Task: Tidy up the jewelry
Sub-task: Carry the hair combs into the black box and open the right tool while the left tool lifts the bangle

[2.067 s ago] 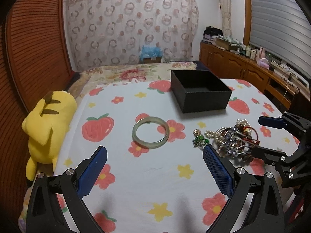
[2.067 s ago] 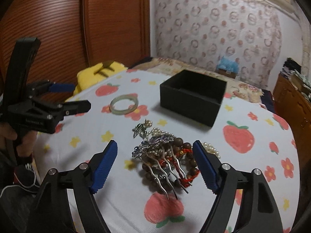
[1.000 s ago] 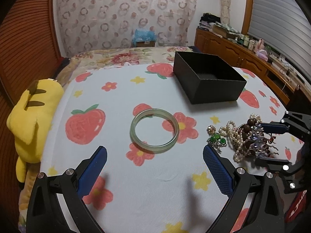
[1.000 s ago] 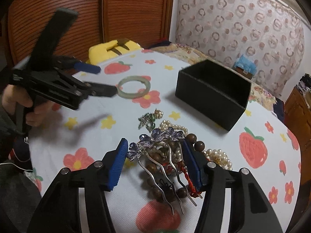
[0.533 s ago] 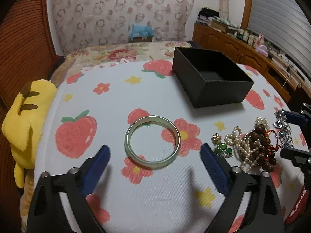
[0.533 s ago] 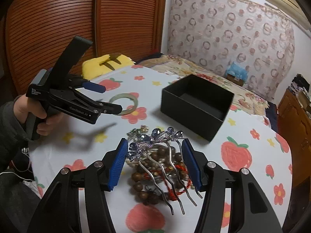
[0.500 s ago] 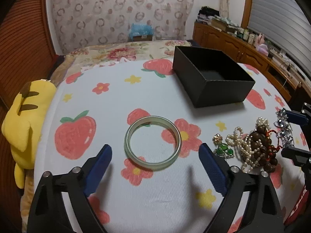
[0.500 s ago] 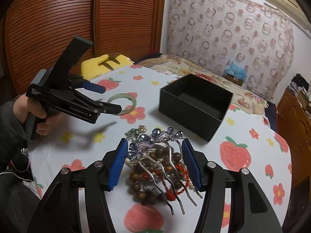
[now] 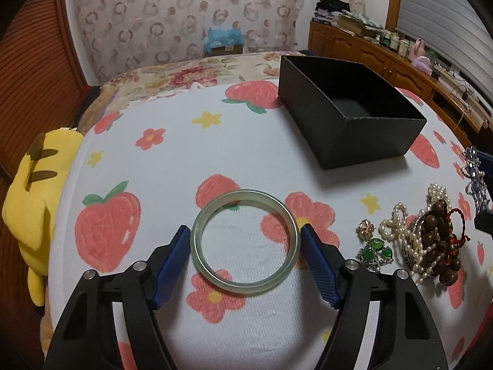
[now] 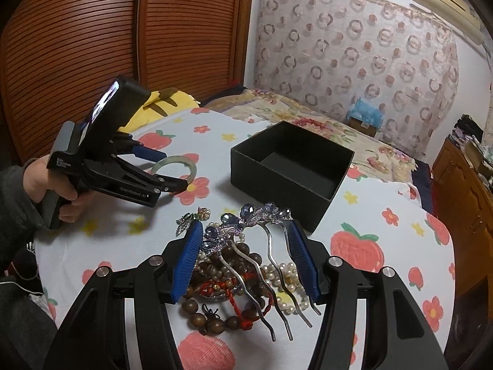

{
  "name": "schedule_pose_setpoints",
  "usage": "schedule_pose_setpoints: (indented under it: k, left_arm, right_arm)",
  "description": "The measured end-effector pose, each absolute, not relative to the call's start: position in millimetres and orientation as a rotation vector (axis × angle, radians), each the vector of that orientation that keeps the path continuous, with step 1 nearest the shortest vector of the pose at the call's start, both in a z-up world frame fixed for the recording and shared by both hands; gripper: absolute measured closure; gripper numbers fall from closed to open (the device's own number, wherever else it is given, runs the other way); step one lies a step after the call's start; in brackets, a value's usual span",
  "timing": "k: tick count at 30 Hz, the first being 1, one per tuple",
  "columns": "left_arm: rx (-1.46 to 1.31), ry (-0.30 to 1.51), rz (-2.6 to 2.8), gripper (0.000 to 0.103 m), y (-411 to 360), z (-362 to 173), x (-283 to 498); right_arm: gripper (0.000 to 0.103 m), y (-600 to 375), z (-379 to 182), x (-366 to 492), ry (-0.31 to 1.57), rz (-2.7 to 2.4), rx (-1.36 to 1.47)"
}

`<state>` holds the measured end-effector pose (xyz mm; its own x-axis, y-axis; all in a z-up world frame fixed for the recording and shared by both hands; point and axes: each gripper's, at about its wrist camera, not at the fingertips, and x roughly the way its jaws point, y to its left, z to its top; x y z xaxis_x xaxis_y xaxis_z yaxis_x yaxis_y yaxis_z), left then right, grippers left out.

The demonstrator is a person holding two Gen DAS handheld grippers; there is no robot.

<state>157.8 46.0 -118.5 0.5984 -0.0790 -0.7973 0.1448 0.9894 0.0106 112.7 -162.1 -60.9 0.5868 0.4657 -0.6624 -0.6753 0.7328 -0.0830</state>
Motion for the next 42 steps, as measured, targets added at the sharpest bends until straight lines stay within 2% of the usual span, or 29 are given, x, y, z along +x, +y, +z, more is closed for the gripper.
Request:
schedule_pose_setpoints:
  k: [7, 22, 34, 42]
  left_arm:
    - [0.063, 0.912, -0.124, 0.034, 46.6, -116.8, 158.6]
    - [0.047, 0.788, -0.147, 0.034, 40.5, -69.7, 154.0]
    - [0.065, 0.755, -0.159, 0.034, 38.5, -42.2, 166.2]
    - [0.076, 0.745, -0.156, 0.034, 33.6, -34.1, 186.5]
  right_arm:
    - [0.043, -162.3, -57.7, 119.4, 0.657, 0.671, -0.347]
    - [0.043, -149.3, -31.1, 178.1, 0.61, 0.664, -0.354]
    - [0.043, -132.4, -44.8, 246.9, 0.667, 0.701, -0.284]
    - [0.042, -120.9, -61.7, 263.3, 0.707, 0.727, -0.286]
